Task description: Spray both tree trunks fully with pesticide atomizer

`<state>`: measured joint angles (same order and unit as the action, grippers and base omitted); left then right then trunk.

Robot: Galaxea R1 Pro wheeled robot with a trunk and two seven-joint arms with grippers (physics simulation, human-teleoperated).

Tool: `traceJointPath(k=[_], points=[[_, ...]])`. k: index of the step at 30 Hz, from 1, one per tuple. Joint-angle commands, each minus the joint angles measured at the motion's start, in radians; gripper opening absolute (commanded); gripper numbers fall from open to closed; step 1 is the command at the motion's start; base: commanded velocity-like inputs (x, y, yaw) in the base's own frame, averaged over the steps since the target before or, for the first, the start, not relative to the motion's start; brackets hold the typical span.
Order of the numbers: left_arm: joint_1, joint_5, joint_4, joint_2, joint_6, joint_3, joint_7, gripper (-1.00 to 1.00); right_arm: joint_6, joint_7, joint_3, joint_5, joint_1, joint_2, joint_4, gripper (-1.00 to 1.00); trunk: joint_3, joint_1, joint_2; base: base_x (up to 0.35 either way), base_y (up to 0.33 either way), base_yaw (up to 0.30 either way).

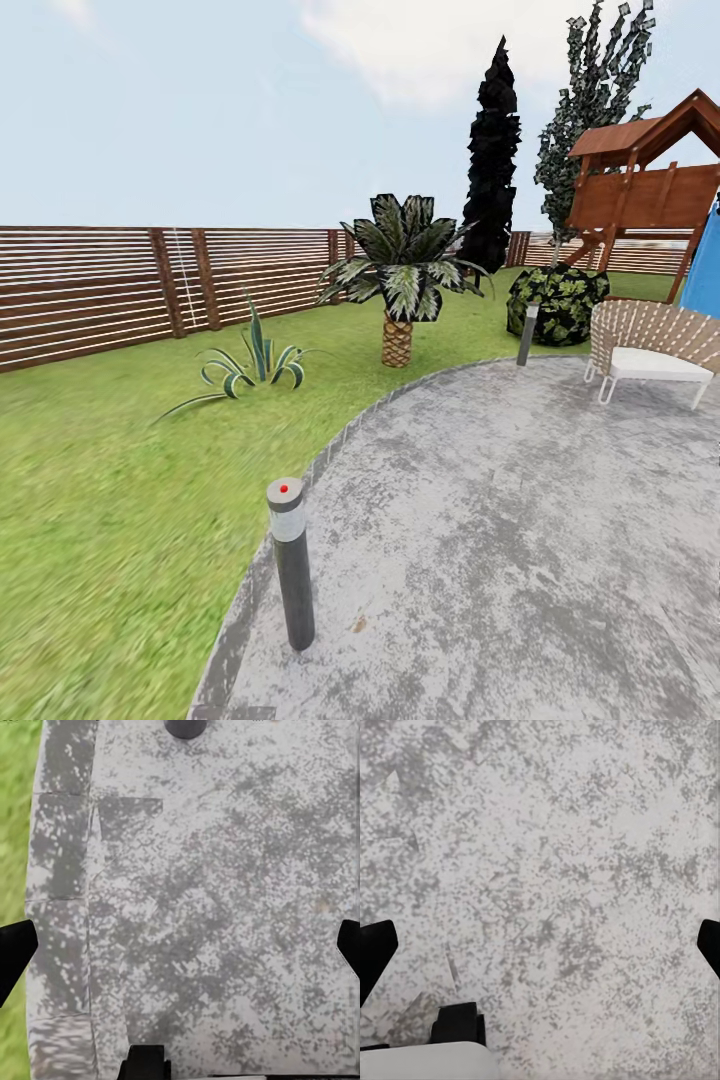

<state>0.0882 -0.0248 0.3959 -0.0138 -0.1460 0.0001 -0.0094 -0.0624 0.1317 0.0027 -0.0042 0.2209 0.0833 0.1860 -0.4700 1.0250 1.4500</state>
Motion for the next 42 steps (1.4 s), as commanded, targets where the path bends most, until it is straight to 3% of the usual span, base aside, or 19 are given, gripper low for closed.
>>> traceJointPath(k=[1,33,42], points=[[0.000,0.000,0.000,0.000,0.000,0.000,0.000,1.00,0.000,0.000,0.000,0.000,0.000,0.000,0.000,1.00,0.000,0.000,0.000,0.005,-0.196,-0.012],[0.001,-0.001,-0.002,0.001,-0.005,0.004,0.004,1.00,-0.039,0.000,0.000,-0.005,0.000,-0.002,-0.001,1.00,0.000,0.000,0.000,0.005,-0.019,-0.272],[0.001,-0.001,-0.002,-0.001,-0.006,0.004,0.004,1.00,-0.038,0.000,0.000,-0.001,0.000,-0.017,-0.002,1.00,0.000,0.000,0.000,0.000,0.000,-0.298]])
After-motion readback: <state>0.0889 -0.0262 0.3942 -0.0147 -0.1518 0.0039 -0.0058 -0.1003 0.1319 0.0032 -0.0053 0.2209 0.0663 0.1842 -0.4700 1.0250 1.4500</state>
